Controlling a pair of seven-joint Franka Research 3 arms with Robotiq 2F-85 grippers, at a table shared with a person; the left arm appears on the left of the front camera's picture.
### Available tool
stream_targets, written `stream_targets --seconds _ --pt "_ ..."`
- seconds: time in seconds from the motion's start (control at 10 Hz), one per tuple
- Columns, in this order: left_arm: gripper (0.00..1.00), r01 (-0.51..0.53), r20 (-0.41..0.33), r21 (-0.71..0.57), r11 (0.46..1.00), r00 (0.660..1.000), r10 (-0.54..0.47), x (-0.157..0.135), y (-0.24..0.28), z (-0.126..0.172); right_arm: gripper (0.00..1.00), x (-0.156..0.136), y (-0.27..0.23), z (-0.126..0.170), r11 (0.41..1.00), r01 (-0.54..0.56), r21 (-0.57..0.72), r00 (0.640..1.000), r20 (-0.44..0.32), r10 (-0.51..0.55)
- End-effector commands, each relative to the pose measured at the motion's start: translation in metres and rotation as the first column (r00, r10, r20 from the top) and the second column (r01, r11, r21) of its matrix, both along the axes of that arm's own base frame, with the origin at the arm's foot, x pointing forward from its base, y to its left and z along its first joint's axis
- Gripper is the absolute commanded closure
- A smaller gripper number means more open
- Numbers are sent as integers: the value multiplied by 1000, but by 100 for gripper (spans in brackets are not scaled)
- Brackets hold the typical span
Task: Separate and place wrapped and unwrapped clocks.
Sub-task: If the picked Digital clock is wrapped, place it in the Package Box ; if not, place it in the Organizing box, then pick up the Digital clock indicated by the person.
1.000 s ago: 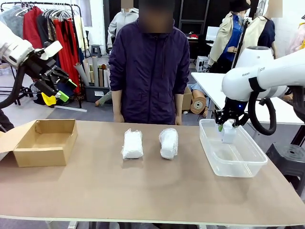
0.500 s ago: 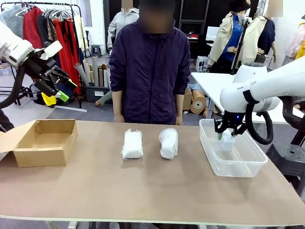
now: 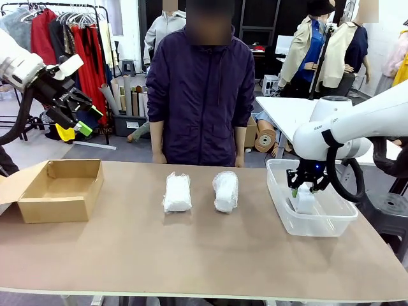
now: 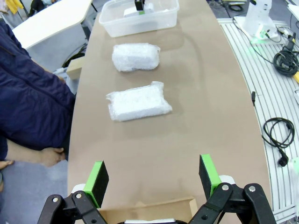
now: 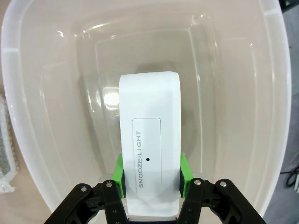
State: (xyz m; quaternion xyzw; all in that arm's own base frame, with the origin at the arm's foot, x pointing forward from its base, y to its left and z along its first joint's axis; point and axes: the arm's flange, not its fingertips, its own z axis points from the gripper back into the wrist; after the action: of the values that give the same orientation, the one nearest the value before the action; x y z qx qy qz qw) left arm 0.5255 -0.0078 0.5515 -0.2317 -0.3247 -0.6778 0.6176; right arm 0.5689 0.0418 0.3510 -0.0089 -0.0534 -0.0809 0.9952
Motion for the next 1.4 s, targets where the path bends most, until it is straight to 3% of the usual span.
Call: stream_targets --seconds 0.0,0.3,0.4,0.9,1.3 --pt "0 0 -3 2 1000 1000 0 -4 0 1 60 -4 -4 -2 1000 -3 -24 1000 3 3" --pt "0 0 -3 2 1000 1000 0 -4 0 1 5 -5 -5 -2 1000 -2 -29 1000 -18 1" --pt "0 0 -3 2 1000 1000 0 -4 0 1 0 -5 -5 0 1000 -2 -31 1000 -26 1" --pt "0 0 -3 2 1000 1000 0 -4 0 1 0 -13 -8 39 1000 -17 -4 999 -52 17" --pt "0 0 -3 2 1000 1000 0 -4 0 1 0 -16 -11 65 993 -37 110 995 -91 48"
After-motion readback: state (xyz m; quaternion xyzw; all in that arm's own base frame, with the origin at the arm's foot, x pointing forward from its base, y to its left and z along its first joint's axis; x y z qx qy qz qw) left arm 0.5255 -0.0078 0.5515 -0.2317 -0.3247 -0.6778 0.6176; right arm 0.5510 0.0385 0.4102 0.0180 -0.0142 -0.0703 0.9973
